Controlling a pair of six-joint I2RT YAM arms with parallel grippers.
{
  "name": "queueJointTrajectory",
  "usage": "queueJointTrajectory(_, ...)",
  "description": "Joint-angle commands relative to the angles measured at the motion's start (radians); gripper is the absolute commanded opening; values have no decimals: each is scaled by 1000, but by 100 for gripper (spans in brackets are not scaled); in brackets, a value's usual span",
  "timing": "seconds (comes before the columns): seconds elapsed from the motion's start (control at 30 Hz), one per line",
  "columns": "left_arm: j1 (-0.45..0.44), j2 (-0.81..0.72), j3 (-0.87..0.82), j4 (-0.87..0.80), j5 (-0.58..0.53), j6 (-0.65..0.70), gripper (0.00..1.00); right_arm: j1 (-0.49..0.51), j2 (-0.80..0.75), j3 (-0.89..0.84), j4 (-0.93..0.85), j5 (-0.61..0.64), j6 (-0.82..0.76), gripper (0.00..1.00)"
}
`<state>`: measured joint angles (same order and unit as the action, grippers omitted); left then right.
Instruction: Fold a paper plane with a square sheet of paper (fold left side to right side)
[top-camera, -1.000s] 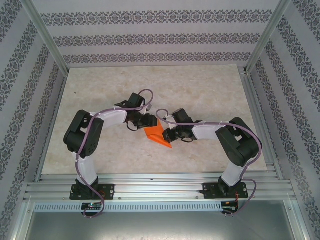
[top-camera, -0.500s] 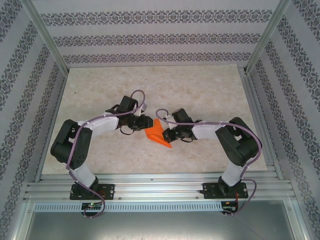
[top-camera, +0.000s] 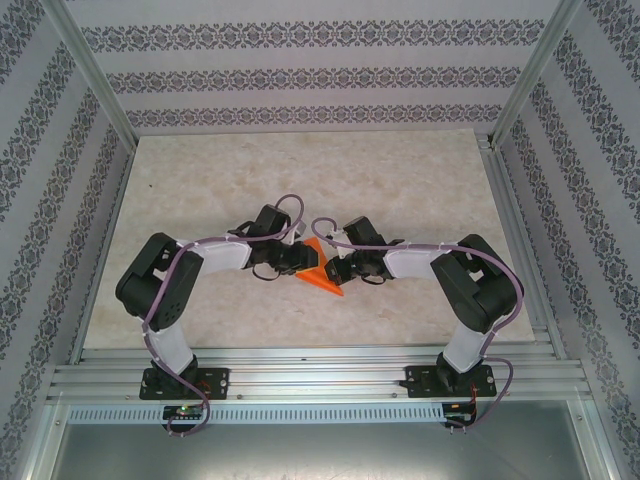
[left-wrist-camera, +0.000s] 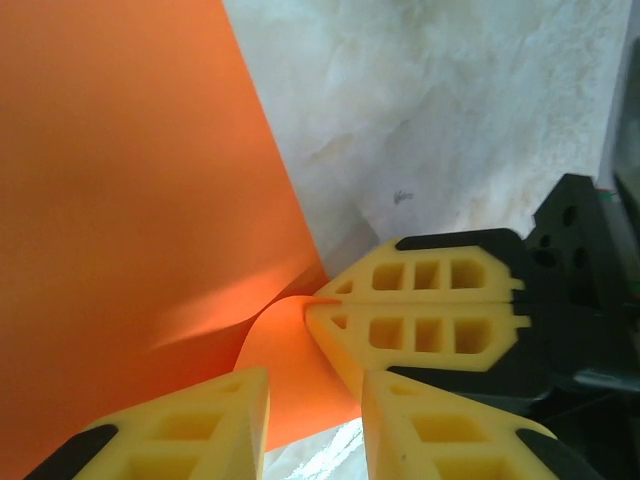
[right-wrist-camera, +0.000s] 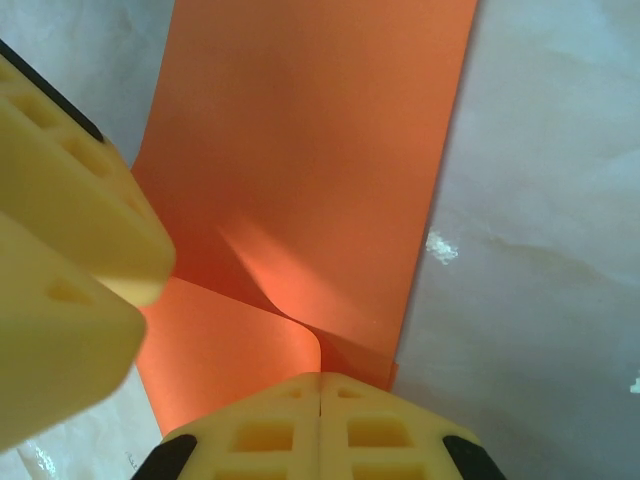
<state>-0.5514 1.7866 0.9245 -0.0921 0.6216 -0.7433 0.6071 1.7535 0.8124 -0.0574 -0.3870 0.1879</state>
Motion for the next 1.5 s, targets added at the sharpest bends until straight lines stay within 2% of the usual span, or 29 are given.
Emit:
queueJointTrajectory(0.0, -17, 21, 37, -11, -21, 7, 32, 16, 44, 1, -64, 27, -19, 0)
queueJointTrajectory(0.37, -30, 37, 39, -88, -74, 52, 32, 15, 48, 4, -73, 33, -23, 0)
queueJointTrajectory(0.77, -34, 78, 25, -100, -114, 77, 32, 8, 44, 8, -65, 23, -1, 1)
queueJointTrajectory(0.9, -44, 88, 6, -113, -135, 89, 32, 3, -6, 17, -49, 6, 27, 7)
queueJointTrajectory(1.03, -48, 90, -11, -138, -166, 106, 31, -13, -81, 22, -53, 24, 61, 31)
queueJointTrajectory(1.1, -48, 92, -20, -144, -177, 111, 31, -23, -131, 19, -68, 44, 75, 37)
queueJointTrajectory(1.27, -51, 103, -30, -146, -193, 114, 31, -38, -259, 14, -159, 64, 146, 39)
queueJointTrajectory(1.37, -55, 106, -28, -147, -199, 112, 31, -15, -334, -6, -219, 56, 261, 38)
queueJointTrajectory(1.47, -56, 106, -23, -155, -210, 116, 30, 41, -399, -49, -198, 56, 421, 35)
